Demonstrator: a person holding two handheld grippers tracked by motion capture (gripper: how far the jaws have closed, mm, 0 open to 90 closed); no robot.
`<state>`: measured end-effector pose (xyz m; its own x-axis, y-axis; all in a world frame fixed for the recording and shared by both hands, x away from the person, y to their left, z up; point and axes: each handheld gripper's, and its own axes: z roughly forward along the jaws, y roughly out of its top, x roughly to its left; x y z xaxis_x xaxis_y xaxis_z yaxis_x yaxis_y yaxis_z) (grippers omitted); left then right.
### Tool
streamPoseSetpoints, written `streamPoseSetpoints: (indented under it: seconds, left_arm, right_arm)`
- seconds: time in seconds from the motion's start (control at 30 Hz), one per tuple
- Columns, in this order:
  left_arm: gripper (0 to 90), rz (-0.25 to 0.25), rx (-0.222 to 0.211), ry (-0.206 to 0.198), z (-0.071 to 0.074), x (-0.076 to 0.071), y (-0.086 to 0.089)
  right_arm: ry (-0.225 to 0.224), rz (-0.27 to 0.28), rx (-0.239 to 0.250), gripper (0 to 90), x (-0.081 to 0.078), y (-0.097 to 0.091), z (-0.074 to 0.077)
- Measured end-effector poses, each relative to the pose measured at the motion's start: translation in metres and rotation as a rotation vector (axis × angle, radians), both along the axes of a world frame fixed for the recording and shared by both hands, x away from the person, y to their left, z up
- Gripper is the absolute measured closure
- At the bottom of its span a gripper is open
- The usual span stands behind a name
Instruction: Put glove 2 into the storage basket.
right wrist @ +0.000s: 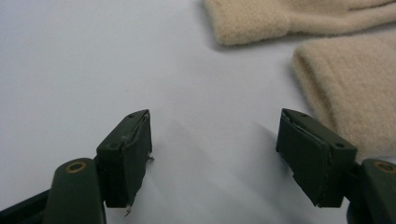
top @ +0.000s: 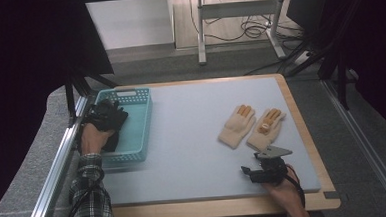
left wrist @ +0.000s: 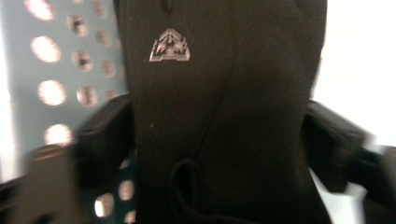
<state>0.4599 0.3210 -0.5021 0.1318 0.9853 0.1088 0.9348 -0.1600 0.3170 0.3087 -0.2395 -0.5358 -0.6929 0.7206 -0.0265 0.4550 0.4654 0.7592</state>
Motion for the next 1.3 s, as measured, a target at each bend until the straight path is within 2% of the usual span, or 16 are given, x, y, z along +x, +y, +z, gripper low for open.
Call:
streamPoseSetpoints:
  seconds: [0.07,0.13,0.3,0.47,0.57,0.63,0.93,1.1,1.2,1.3]
  left_arm:
    - [4.8,-0.016,0.032,-0.010,0.004,-0.002,-0.004]
    - [2.3,-0.016,0.031,-0.027,0.009,-0.005,-0.004]
    - [1.5,-0.012,-0.066,-0.098,0.027,-0.015,0.004]
    - [1.7,-0.056,-0.107,-0.163,0.041,-0.026,0.002]
    - [2.2,-0.086,-0.146,-0.199,0.046,-0.032,-0.002]
    - [2.3,-0.107,-0.175,-0.226,0.048,-0.036,-0.007]
    - [2.3,-0.220,-0.239,-0.298,0.056,-0.052,-0.032]
    - [2.3,-0.300,-0.281,-0.350,0.065,-0.066,-0.052]
    - [2.2,-0.344,-0.285,-0.364,0.069,-0.074,-0.066]
    - [2.1,-0.394,-0.254,-0.369,0.072,-0.081,-0.081]
  right_arm:
    - [0.000,0.000,-0.001,26.1,0.000,0.000,0.000]
    - [0.000,0.000,-0.001,26.1,0.000,0.000,0.000]
    - [0.000,0.000,-0.001,26.1,0.000,0.000,0.000]
    - [-0.001,0.000,-0.002,26.1,0.000,0.000,0.000]
    - [-0.001,0.000,-0.002,26.1,0.000,0.000,0.000]
    - [-0.002,0.000,-0.002,26.1,0.000,0.000,0.000]
    - [-0.002,-0.001,-0.001,26.1,0.000,0.000,0.000]
    - [-0.001,-0.001,-0.002,26.1,0.000,0.000,0.000]
    - [-0.001,-0.002,-0.001,26.1,0.000,0.000,0.000]
    - [-0.001,-0.001,-0.001,26.1,0.000,0.000,0.000]
